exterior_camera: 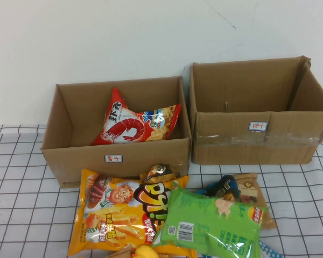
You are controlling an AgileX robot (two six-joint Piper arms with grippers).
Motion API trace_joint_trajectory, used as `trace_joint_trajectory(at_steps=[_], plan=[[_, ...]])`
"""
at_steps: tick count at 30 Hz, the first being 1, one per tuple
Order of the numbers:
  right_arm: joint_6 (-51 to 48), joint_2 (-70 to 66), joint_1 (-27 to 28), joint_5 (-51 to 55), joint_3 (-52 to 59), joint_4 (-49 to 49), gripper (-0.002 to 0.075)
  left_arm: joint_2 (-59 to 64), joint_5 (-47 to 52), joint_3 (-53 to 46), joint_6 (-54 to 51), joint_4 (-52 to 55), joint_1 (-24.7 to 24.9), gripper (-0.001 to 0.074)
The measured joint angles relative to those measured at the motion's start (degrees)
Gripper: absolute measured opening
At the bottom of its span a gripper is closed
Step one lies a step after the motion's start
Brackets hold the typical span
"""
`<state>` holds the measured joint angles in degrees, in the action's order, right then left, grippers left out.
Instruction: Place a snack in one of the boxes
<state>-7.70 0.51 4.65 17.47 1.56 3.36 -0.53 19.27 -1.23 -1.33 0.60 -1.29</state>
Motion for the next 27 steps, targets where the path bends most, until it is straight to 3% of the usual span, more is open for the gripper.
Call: trace_joint_trajectory(at_steps=[27], plan=[[0.2, 0.0, 0.1, 2.2, 0.0, 0.0, -0.0001, 0.0, 0.0, 0.0, 0.0, 0.0, 0.0, -0.0003]])
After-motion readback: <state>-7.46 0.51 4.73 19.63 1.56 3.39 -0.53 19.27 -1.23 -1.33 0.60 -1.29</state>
